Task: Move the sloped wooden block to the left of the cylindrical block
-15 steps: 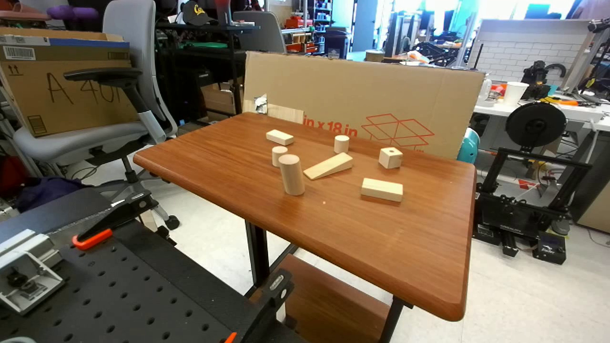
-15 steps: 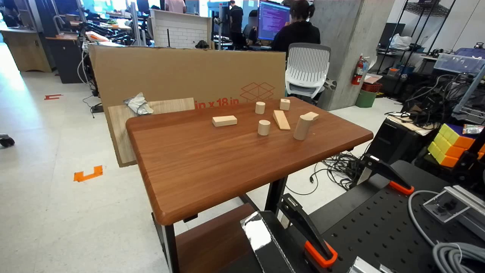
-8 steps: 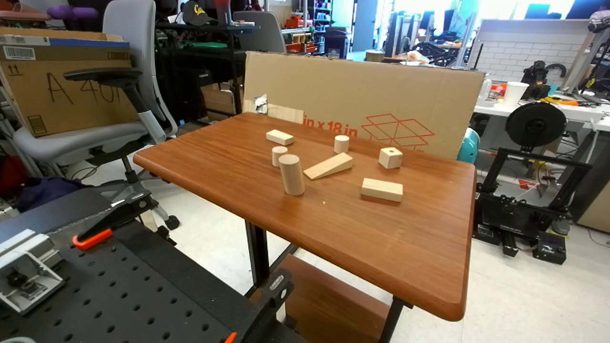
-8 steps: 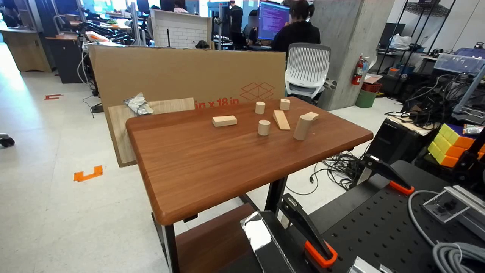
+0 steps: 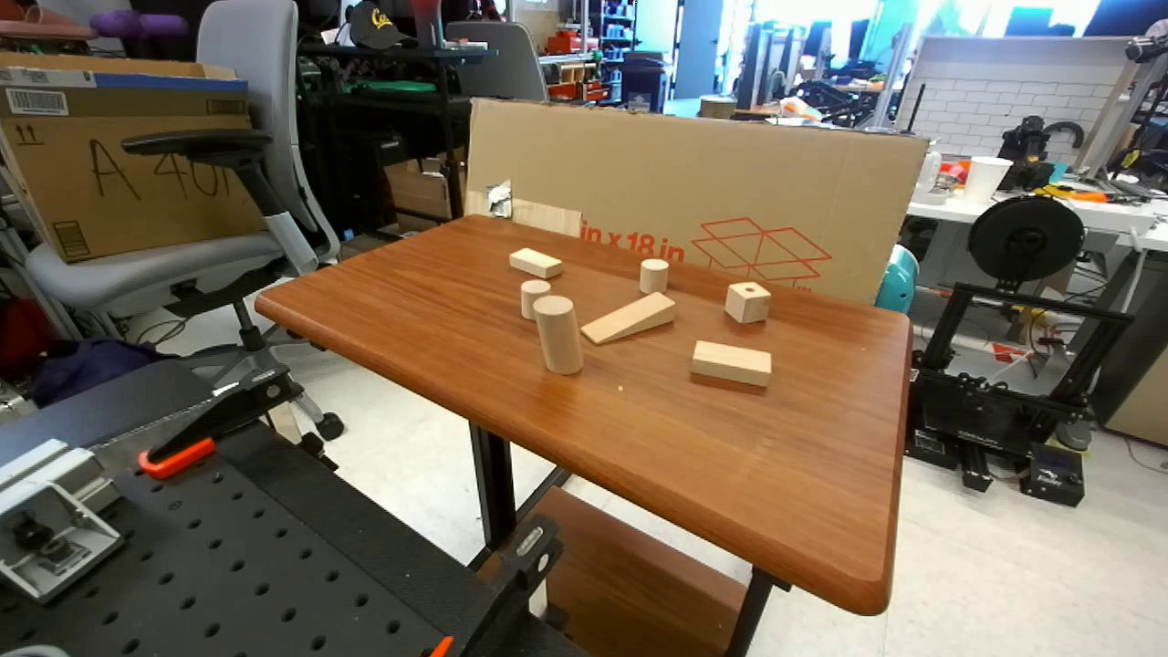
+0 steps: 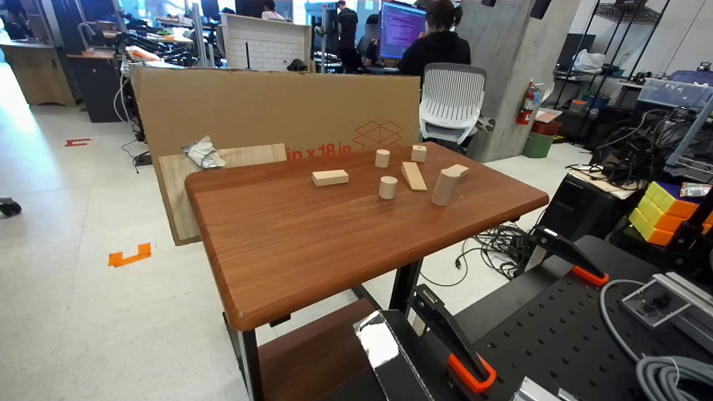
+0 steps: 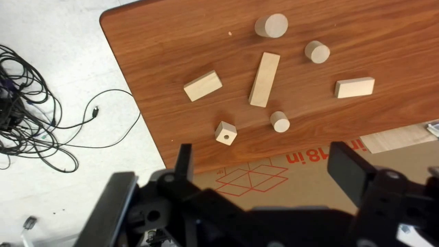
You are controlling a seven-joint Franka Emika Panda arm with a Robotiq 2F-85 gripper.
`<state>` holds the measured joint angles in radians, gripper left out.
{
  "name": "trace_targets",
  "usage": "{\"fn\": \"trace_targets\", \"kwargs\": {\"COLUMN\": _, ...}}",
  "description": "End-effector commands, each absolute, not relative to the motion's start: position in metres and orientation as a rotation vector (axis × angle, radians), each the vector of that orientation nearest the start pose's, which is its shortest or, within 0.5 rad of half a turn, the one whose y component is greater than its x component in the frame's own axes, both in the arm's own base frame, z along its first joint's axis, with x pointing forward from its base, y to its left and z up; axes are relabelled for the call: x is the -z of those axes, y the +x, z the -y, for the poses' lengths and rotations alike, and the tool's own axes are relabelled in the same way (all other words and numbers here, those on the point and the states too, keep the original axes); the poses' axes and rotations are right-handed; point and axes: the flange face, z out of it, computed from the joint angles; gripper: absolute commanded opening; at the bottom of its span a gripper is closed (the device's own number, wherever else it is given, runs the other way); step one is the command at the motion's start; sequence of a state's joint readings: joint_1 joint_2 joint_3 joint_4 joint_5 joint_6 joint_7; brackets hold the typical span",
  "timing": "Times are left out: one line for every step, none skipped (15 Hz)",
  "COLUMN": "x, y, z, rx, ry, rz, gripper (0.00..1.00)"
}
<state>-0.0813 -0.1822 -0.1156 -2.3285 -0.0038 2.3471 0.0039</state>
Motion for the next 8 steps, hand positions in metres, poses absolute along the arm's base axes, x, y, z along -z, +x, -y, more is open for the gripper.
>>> {"fn": "trace_targets", "kwargs": {"x": -0.408, "y": 0.521, "z": 0.103, "rx": 0.34, "ry": -3.125, "rz": -0.356, "gripper": 1.0}}
{"fn": "trace_targets", "kwargs": {"x": -0.4, "y": 0.526, "z": 0.103, "rx": 0.32, "ry": -3.134, "rz": -0.349, "gripper": 1.0}}
{"fn": "trace_targets", "kwargs": {"x": -0.389, "y": 0.532, "z": 0.102, "rx": 0.321, "ry": -3.139, "rz": -0.365, "gripper": 1.0}}
{"fn": "trace_targets", "kwargs": {"x": -0.38, "y": 0.536, "z": 0.101, "rx": 0.296, "ry": -3.15, "rz": -0.367, "gripper": 1.0}}
{"fn": "trace_targets", "kwargs": {"x": -0.37, "y": 0.54, "z": 0.1, "rx": 0.275, "ry": -3.157, "rz": -0.382, "gripper": 1.0}}
{"fn": "trace_targets", "kwargs": {"x": -0.359, "y": 0.544, "z": 0.098, "rx": 0.257, "ry": -3.163, "rz": -0.397, "gripper": 1.0}}
{"fn": "trace_targets", "kwargs": {"x": -0.348, "y": 0.547, "z": 0.097, "rx": 0.231, "ry": -3.169, "rz": -0.411, "gripper": 1.0}}
{"fn": "trace_targets", "kwargs": {"x": -0.338, "y": 0.55, "z": 0.095, "rx": 0.203, "ry": -3.176, "rz": -0.419, "gripper": 1.0}}
